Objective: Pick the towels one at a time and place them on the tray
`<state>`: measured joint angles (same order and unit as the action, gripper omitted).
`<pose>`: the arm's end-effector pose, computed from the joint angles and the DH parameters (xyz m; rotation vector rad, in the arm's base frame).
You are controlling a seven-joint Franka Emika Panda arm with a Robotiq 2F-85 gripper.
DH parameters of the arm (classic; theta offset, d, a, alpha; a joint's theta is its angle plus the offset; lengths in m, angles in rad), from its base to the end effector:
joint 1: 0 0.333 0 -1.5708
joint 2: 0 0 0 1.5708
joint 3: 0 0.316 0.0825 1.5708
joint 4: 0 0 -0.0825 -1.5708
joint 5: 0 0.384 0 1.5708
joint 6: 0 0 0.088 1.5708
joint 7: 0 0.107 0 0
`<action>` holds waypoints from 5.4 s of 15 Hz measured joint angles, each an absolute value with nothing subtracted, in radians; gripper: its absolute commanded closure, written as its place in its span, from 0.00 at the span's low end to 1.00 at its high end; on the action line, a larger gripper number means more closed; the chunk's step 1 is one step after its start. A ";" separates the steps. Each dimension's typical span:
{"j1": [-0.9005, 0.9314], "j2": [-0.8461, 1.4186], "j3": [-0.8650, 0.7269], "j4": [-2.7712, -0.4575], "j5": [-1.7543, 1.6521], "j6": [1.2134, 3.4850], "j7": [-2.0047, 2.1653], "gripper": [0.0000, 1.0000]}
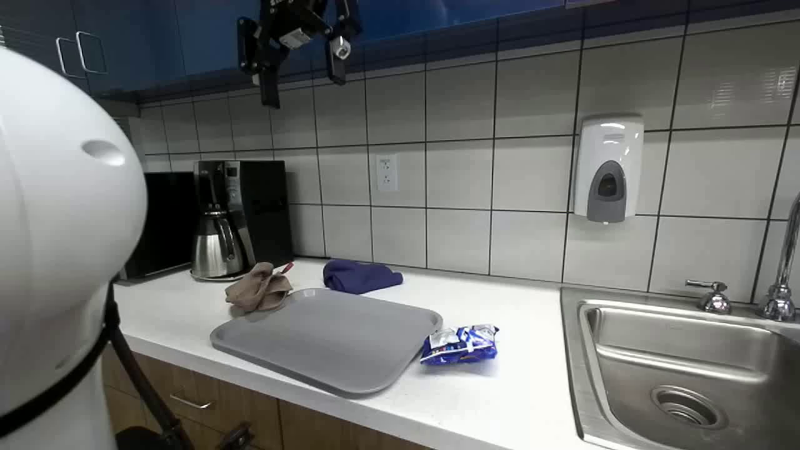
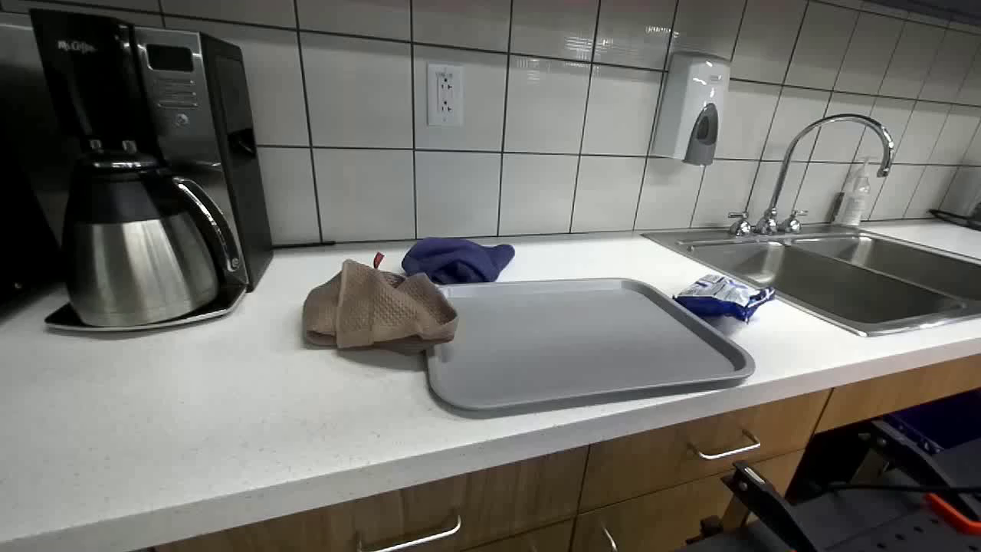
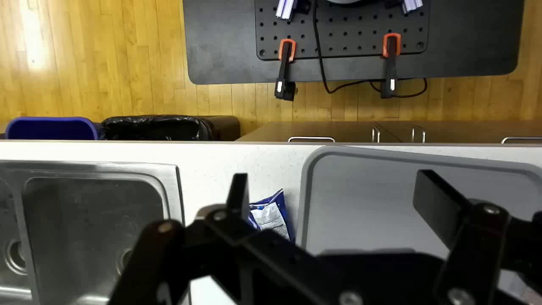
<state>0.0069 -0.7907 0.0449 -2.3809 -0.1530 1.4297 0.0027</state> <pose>0.2890 0.0007 0.5709 2.9445 0.0352 -0.2320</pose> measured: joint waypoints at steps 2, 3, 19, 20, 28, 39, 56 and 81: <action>0.007 -0.789 0.045 -2.381 -0.153 1.430 0.003 0.00; 0.007 -0.789 0.045 -2.381 -0.153 1.430 0.003 0.00; 0.012 -0.784 0.044 -2.381 -0.153 1.435 0.003 0.00; 0.016 -0.778 0.044 -2.381 -0.153 1.444 0.003 0.00; 0.101 -0.666 0.045 -2.381 -0.144 1.614 -0.054 0.00; 0.180 -0.478 0.056 -2.381 -0.144 1.778 -0.213 0.00; 0.262 -0.206 0.149 -2.373 -0.146 2.008 -0.374 0.00; 0.306 0.205 0.290 -2.098 -0.151 2.171 -0.491 0.00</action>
<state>0.3063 0.2046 0.2895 -2.0983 -0.1508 2.1710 -0.4910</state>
